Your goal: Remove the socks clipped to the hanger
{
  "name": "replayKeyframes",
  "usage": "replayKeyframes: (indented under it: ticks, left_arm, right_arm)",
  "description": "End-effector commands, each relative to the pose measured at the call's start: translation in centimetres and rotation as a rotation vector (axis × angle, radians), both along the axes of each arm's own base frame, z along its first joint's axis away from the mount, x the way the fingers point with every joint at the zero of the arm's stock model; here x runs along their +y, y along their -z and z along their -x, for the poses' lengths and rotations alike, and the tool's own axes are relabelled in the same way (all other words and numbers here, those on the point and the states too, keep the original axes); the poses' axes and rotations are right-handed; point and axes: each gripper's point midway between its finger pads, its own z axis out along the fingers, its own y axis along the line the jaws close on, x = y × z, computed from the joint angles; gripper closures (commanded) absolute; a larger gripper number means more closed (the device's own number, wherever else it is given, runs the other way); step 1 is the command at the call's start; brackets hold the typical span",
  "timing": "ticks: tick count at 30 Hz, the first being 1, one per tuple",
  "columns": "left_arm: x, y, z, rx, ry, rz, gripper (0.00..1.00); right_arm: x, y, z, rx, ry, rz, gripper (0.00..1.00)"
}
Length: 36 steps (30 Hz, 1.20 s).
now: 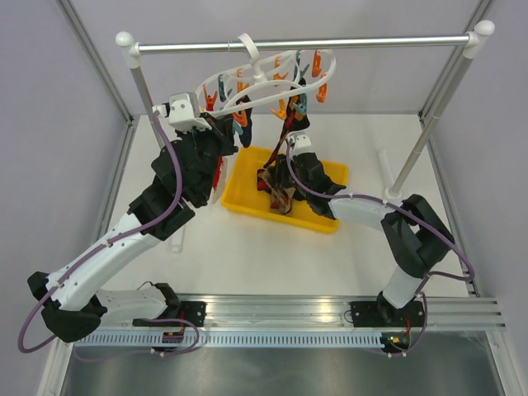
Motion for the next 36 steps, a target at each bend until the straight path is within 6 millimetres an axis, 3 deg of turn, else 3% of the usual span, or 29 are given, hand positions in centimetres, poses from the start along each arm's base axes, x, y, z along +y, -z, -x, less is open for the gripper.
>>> replayKeyframes:
  ticks: [1, 5, 10, 21, 27, 30, 36]
  left_arm:
    - [0.1, -1.0, 0.0, -0.022, 0.004, -0.007, 0.98]
    - [0.1, -1.0, 0.0, -0.022, 0.002, -0.01, 0.98]
    - [0.0, -0.9, 0.0, -0.02, 0.005, -0.011, 0.98]
    - [0.3, -1.1, 0.1, -0.024, 0.004, -0.005, 0.98]
    - [0.0, -0.9, -0.1, -0.019, 0.004, -0.007, 0.98]
    - [-0.2, -0.9, -0.1, -0.017, 0.009, 0.001, 0.98]
    - [-0.7, -0.4, -0.4, -0.007, 0.014, -0.005, 0.98]
  right_arm:
    - [2.5, 0.8, 0.4, 0.045, -0.089, -0.03, 0.49]
    - [2.6, 2.1, 0.7, 0.075, -0.093, -0.034, 0.48]
    - [3.3, 2.2, 1.0, 0.092, -0.127, -0.043, 0.46]
    - [5.0, 6.9, 0.6, 0.205, -0.175, -0.003, 0.46]
    - [4.5, 4.4, 0.7, 0.15, -0.165, -0.018, 0.46]
    - [4.0, 2.1, 0.6, 0.102, -0.146, -0.037, 0.44]
    - [4.0, -2.3, 2.6, 0.013, -0.162, -0.124, 0.4]
